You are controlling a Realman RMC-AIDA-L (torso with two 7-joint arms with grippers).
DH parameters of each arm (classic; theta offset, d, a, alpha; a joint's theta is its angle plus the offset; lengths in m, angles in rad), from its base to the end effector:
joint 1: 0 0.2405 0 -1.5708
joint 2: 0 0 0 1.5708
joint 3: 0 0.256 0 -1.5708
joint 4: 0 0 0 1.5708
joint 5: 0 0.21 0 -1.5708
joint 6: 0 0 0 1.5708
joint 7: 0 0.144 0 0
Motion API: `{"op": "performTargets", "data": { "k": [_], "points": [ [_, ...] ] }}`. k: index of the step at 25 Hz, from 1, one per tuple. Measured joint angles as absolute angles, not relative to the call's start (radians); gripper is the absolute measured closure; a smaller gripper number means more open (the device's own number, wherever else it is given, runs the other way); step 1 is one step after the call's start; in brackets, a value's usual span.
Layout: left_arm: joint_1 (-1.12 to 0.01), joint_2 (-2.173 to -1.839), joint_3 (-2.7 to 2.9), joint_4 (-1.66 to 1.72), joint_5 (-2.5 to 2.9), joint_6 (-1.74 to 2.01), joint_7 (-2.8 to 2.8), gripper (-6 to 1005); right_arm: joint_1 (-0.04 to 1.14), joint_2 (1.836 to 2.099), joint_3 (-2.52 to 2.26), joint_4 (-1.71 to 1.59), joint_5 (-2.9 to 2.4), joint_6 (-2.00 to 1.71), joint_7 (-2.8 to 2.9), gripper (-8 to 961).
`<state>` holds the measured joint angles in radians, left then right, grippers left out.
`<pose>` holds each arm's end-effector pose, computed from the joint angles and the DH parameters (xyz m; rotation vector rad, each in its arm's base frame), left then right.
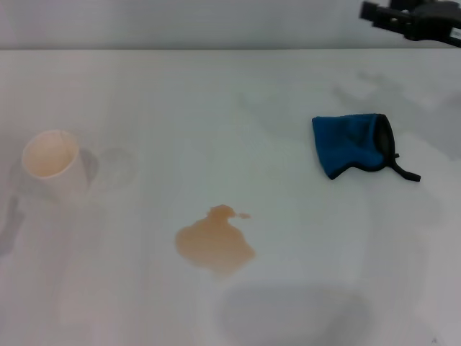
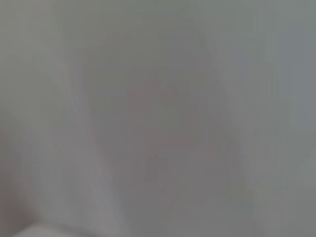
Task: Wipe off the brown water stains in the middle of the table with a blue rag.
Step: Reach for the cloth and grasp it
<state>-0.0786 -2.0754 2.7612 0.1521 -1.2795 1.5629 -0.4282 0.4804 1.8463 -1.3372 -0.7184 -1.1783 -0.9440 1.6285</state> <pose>-0.3800 0.1855 0.0045 -1.3501 -0.7479 -0.9203 0.2562 0.4111 0.0683 -2.2224 0.8422 0.7778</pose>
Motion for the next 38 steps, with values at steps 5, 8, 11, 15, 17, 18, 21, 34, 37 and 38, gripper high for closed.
{"op": "performTargets", "data": {
  "k": [5, 8, 11, 15, 17, 18, 21, 34, 37, 38],
  "points": [
    [-0.079, -2.076, 2.761, 0.152, -1.279, 1.563, -0.422, 124, 0.609, 1.780, -1.338, -0.777, -1.494, -1.051, 1.938, 132],
    [-0.084, -2.076, 2.762, 0.152, -1.279, 1.563, -0.422, 123, 0.698, 1.752, -1.338, -0.780, -1.652, -1.113, 2.064, 133],
    [-0.087, -2.076, 2.765, 0.152, -1.277, 1.563, -0.421, 123, 0.776, 1.741, -1.338, -0.782, -1.823, -1.167, 2.158, 133],
    [-0.095, -2.075, 2.768, 0.151, -1.271, 1.547, -0.420, 123, 0.857, 1.756, -1.339, -0.785, -2.027, -1.245, 2.237, 134],
    [-0.101, -2.075, 2.771, 0.150, -1.268, 1.540, -0.419, 123, 0.885, 1.778, -1.334, -0.785, -2.112, -1.268, 2.253, 135],
    [-0.102, -2.075, 2.772, 0.150, -1.268, 1.538, -0.419, 123, 0.896, 1.791, -1.324, -0.785, -2.151, -1.272, 2.255, 135],
    [-0.103, -2.076, 2.773, 0.149, -1.268, 1.535, -0.418, 123, 0.932, 1.846, -1.255, -0.786, -2.299, -1.288, 2.266, 136],
    [-0.114, -2.079, 2.775, 0.143, -1.264, 1.488, -0.416, 124, 0.998, 2.010, -1.167, -0.746, -2.737, -1.281, 2.316, 141],
    [-0.115, -2.079, 2.775, 0.146, -1.258, 1.488, -0.416, 124, 1.002, 2.011, -1.169, -0.699, -2.748, -1.243, 2.318, 142],
    [-0.115, -2.079, 2.775, 0.147, -1.256, 1.488, -0.416, 124, 1.002, 2.011, -1.169, -0.672, -2.752, -1.221, 2.318, 142]
  ]
}}
